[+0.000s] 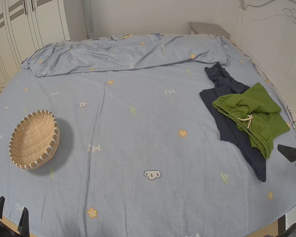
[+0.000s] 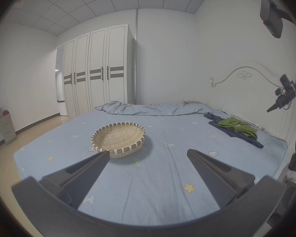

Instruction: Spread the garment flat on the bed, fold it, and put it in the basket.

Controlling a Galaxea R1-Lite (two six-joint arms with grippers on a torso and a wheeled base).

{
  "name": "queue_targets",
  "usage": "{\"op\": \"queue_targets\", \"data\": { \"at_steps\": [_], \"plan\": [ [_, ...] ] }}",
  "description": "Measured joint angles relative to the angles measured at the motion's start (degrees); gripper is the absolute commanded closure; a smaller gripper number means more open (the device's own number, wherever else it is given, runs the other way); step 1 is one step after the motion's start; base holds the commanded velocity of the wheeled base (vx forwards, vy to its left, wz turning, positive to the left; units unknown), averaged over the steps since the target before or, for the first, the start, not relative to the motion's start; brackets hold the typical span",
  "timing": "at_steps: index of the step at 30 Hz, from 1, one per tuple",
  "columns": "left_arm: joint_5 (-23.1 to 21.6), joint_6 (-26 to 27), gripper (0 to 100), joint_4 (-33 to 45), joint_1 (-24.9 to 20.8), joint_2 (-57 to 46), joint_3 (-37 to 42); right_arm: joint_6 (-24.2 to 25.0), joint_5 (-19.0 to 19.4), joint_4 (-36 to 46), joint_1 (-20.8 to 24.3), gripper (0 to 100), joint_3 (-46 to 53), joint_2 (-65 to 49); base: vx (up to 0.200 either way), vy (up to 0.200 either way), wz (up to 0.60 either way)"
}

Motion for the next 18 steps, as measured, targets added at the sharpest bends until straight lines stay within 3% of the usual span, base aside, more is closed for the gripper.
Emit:
{"op": "queue_targets", "data": {
  "at_steps": [18],
  "plan": [
    [0.02, 0.00, 0, 0.00, 0.00, 0.00, 0.00, -4.43, -13.23, -20.74, 2.21, 0, -19.44, 47.75, 0.000, 0.000, 0.00]
  ]
}}
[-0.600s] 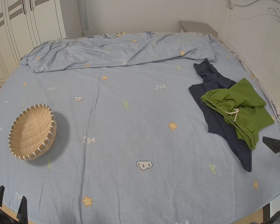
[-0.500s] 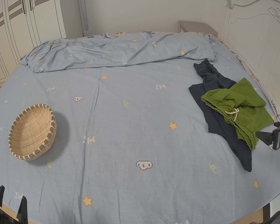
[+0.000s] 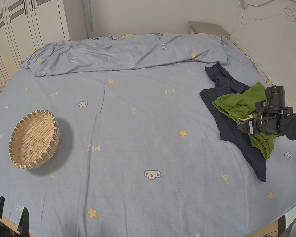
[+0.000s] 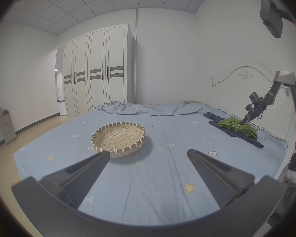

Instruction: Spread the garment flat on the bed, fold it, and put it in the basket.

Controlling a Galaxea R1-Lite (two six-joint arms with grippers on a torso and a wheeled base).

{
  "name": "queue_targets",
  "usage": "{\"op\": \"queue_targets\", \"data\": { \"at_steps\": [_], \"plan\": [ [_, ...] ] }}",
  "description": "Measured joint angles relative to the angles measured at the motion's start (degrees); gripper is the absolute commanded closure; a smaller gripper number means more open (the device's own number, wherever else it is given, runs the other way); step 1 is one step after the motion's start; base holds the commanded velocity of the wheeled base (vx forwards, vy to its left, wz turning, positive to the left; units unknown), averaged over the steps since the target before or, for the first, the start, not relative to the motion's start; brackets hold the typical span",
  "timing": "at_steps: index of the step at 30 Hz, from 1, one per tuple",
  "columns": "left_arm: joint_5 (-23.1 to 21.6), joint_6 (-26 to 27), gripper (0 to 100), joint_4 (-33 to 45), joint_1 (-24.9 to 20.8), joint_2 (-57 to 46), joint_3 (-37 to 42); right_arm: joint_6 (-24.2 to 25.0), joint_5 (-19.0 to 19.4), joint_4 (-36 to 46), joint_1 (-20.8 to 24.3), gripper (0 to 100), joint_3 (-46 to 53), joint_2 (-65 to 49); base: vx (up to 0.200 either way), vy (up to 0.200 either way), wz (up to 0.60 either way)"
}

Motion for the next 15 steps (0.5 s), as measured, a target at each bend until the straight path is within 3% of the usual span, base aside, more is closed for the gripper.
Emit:
{"op": "queue_targets", "data": {
  "at_steps": [15],
  "plan": [
    [0.00, 0.00, 0, 0.00, 0.00, 0.00, 0.00, 0.51, -1.50, -1.69, 0.24, 0, -6.39, 10.39, 0.000, 0.000, 0.00]
  ]
}}
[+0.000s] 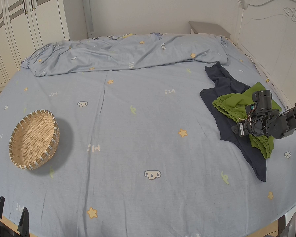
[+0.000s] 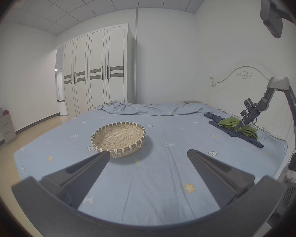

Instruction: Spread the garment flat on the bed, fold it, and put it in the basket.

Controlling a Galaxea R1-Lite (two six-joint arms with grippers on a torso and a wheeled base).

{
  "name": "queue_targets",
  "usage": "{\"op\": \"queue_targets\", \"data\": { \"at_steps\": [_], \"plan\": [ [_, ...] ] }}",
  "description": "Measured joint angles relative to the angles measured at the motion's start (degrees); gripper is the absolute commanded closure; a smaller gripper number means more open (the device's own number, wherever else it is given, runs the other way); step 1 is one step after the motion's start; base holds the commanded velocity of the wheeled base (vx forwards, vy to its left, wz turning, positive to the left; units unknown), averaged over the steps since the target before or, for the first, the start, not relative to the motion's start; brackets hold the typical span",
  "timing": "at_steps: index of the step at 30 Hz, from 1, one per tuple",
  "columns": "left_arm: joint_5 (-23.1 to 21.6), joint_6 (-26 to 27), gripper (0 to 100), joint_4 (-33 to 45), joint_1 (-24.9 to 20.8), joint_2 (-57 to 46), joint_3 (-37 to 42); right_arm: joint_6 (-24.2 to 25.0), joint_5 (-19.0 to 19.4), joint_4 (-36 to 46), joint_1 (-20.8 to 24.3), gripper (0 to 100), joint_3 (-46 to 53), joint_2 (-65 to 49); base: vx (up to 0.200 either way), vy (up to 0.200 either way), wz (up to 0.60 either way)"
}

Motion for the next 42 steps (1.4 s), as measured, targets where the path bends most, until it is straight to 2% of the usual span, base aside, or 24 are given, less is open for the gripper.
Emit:
{"op": "queue_targets", "data": {
  "at_steps": [15, 16, 29, 34, 37, 42],
  "plan": [
    [0.00, 0.00, 0, 0.00, 0.02, 0.00, 0.00, 0.46, -0.05, -0.04, -0.16, 0, -2.32, 3.21, 0.000, 0.000, 0.00],
    [0.00, 0.00, 0, 0.02, 0.02, 0.00, 0.00, 0.46, -0.02, -0.02, -0.27, 100, -2.57, 3.52, 0.000, 0.000, 0.00],
    [-0.02, 0.00, 0, 0.02, -0.02, 0.00, 0.00, 0.55, 0.05, 0.00, -0.93, 100, -5.46, 6.49, 0.000, 0.000, 0.00],
    [0.00, 0.00, 0, 0.00, 0.00, 0.00, 0.00, 3.45, 0.09, 0.99, -0.57, 100, -7.19, 6.67, 0.000, 0.000, 0.00],
    [0.00, 0.00, 0, 0.00, 0.00, 0.00, 0.00, 5.40, 0.16, 3.64, 0.41, 100, -8.94, 6.34, 0.000, 0.000, 0.00],
    [0.00, 0.00, 0, 0.02, 0.00, 0.00, 0.00, 10.19, 0.29, 13.91, 4.00, 100, -13.34, 4.33, 0.000, 0.000, 0.00]
  ]
}}
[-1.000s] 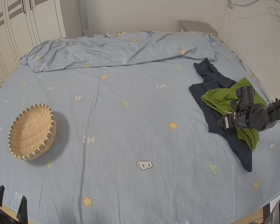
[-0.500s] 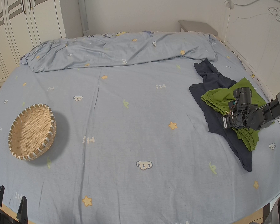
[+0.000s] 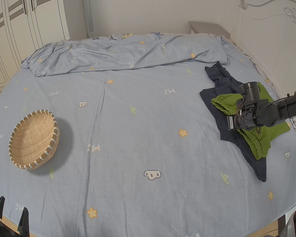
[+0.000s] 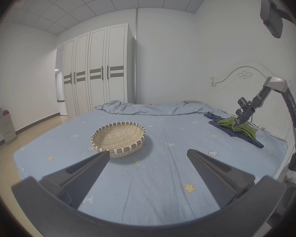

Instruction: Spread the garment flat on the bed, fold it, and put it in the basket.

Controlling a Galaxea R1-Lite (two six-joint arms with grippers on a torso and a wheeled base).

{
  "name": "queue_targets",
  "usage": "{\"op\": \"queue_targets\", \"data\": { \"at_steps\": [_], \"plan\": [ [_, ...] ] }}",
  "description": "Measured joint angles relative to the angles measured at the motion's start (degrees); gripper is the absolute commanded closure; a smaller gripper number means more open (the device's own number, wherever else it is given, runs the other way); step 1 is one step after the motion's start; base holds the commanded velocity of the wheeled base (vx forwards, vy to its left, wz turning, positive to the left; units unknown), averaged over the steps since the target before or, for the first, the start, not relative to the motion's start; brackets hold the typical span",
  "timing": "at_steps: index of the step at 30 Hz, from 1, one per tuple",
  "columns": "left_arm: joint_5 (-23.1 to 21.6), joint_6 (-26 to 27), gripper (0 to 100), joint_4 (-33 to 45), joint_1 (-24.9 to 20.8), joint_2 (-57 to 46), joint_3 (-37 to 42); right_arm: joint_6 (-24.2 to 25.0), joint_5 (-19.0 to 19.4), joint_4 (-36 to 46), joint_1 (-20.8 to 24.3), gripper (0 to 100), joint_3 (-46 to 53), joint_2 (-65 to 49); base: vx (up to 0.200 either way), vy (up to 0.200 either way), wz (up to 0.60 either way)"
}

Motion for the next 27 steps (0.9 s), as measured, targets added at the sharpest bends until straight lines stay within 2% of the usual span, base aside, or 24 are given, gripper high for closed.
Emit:
{"op": "queue_targets", "data": {
  "at_steps": [2, 11, 17, 21, 23, 27],
  "plan": [
    [0.00, 0.00, 0, 0.00, 0.00, 0.00, 0.00, 3.18, 0.15, 5.40, 2.82, 100, -3.17, -0.90, 0.000, 0.000, 0.00],
    [0.00, 0.00, 0, -0.02, 0.00, 0.00, 0.00, 11.02, 0.52, 17.66, 15.80, 100, -20.41, -2.15, 0.000, 0.000, 0.00],
    [0.00, 0.00, 0, -0.02, 0.00, 0.00, 0.00, 17.80, 0.66, 27.73, 27.36, 100, -33.37, -1.07, 0.000, 0.000, 0.00],
    [0.00, 0.00, 0, 0.00, 0.00, 0.00, 0.00, 22.41, 0.74, 33.38, 35.89, 100, -37.08, -0.11, 0.000, 0.000, 0.00],
    [-0.02, 0.00, 0, -0.02, 0.00, 0.00, 0.00, 24.15, 0.72, 35.18, 38.79, 100, -37.83, 0.74, 0.000, 0.000, 0.00],
    [0.00, 0.00, 0, -0.02, -0.02, 0.00, 0.00, 24.98, 0.66, 35.80, 40.96, 100, -38.60, 3.39, 0.000, 0.000, 0.00]
  ]
}}
